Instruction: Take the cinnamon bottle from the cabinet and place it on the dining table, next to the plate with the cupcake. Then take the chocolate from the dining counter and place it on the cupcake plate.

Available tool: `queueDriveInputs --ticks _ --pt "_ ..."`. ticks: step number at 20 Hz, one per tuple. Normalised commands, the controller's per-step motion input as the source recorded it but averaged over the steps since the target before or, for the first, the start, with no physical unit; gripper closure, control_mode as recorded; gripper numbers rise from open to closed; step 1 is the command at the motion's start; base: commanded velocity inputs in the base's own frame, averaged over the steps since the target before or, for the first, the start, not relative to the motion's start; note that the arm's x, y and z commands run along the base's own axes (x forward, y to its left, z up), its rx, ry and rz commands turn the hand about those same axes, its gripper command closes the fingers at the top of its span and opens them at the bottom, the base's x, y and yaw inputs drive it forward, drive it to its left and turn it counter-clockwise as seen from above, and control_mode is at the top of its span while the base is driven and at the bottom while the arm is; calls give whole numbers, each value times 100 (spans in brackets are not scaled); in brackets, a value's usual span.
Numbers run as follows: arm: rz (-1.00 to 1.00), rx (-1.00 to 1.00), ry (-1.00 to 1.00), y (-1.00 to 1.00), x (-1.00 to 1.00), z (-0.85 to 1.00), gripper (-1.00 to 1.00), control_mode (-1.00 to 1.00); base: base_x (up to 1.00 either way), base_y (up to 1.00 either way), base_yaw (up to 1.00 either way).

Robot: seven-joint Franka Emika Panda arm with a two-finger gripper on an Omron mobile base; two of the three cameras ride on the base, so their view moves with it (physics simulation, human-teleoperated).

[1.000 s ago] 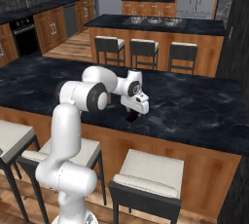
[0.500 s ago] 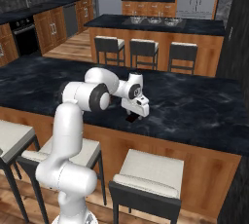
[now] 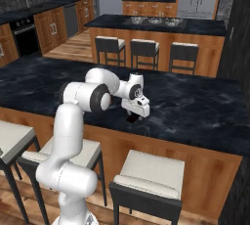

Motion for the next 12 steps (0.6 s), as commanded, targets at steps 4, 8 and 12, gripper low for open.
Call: queueDriveInputs --ticks 4,8,12 --pt "-1 0 0 0 -8 -40 -100 -100 0 0 0" --pt "-4 -1 0 0 -19 -49 100 -100 0 0 0" --pt "-6 -1 0 0 -27 -51 100 -100 0 0 0"
